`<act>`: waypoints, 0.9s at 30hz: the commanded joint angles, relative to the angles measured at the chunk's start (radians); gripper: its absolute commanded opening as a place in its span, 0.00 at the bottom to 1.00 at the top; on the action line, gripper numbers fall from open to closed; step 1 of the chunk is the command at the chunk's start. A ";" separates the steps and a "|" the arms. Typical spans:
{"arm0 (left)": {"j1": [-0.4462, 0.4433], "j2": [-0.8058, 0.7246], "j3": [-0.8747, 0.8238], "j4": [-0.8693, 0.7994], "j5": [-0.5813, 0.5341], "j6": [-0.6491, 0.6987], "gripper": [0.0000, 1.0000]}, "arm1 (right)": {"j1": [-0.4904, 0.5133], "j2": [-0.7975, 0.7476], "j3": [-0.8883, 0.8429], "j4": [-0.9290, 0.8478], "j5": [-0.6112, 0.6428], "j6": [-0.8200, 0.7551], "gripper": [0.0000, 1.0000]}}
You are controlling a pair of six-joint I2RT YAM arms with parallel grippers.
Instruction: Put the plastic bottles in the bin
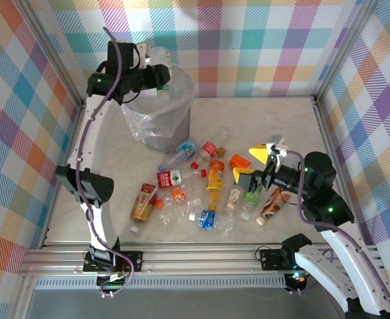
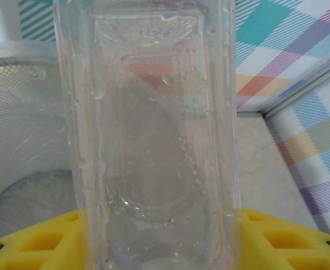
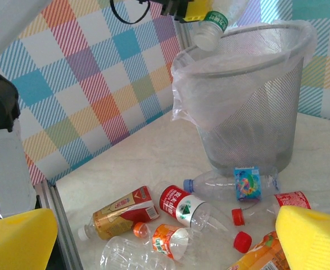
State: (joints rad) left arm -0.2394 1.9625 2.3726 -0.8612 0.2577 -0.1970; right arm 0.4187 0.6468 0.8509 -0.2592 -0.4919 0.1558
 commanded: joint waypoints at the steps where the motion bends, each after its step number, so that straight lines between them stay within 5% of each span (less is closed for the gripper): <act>1: 0.015 0.060 0.085 -0.081 -0.066 0.083 0.55 | 0.004 -0.005 0.048 -0.026 -0.017 -0.003 1.00; 27: -0.029 0.271 0.087 -0.193 -0.210 0.226 0.56 | 0.004 0.033 0.088 -0.098 0.031 0.089 1.00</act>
State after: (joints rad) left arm -0.2565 2.2166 2.4264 -1.0245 0.0792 0.0036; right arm 0.4187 0.6743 0.9131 -0.3347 -0.4755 0.2207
